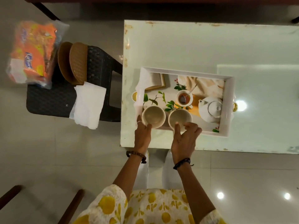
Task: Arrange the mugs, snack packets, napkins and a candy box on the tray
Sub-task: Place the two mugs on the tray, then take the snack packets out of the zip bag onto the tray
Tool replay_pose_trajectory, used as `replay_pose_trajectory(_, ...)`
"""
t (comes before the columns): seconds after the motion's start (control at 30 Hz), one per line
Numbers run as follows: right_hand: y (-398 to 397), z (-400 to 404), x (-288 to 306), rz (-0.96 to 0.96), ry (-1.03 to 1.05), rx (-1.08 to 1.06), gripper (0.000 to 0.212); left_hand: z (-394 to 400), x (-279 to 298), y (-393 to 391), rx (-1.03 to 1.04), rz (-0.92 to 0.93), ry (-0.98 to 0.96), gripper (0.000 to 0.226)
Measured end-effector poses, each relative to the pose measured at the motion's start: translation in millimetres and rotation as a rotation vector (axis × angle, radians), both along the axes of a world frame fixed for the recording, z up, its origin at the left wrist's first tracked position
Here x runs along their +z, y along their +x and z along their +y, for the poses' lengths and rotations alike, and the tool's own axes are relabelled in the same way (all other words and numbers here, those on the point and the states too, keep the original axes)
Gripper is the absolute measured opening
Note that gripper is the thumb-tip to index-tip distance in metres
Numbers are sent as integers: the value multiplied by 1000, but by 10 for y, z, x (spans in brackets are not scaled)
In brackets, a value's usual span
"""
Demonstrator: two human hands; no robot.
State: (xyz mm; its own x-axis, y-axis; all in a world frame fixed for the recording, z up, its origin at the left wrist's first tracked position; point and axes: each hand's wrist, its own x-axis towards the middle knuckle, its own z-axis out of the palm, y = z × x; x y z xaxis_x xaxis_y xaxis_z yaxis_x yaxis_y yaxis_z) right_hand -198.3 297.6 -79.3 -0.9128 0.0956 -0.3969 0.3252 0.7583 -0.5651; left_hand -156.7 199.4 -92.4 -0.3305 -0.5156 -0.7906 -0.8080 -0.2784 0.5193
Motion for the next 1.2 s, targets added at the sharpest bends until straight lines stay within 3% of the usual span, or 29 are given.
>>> replay_pose_trajectory(0.07, -15, -186, 103, 72, -111, 130, 21, -74, 58, -32, -87, -99, -65, 67)
replay_pose_trajectory(0.13, -49, -488, 208, 130, -245, 232, 11, -188, 195, -37, -30, -80, -85, 73)
replay_pose_trajectory(0.3, -68, -1517, 452, 157, -463, 420, 6, -830, 574, 144, 343, 310, -132, 43)
replay_pose_trajectory(0.5, 226, -2778, 575, -67, -640, 605, 17, -2080, 570, 618, 501, 331, -359, 40)
replay_pose_trajectory(0.63, 596, -3520, 408, -361, -593, 517, 23, -2893, 364, 931, 767, 305, -377, 35)
replay_pose_trajectory(0.73, 793, -3944, 217, -560, -544, 297, 24, -3426, 205, 1094, 724, 182, -491, 57)
replay_pose_trajectory(0.83, 861, -4227, 0, -701, -578, 77, 49, -3866, 73, 1112, 611, 247, -512, 67)
replay_pose_trajectory(0.97, 874, -4408, -178, -581, -586, 61, 49, -4100, -31, 1052, 428, 281, -481, 43)
replay_pose_trajectory(1.1, 909, -4359, -32, -356, -650, 289, 41, -4017, -31, 1117, 619, 312, -448, 31)
replay_pose_trajectory(1.2, 931, -4205, 217, -297, -697, 437, 40, -3933, 103, 1258, 742, 314, -359, 19)
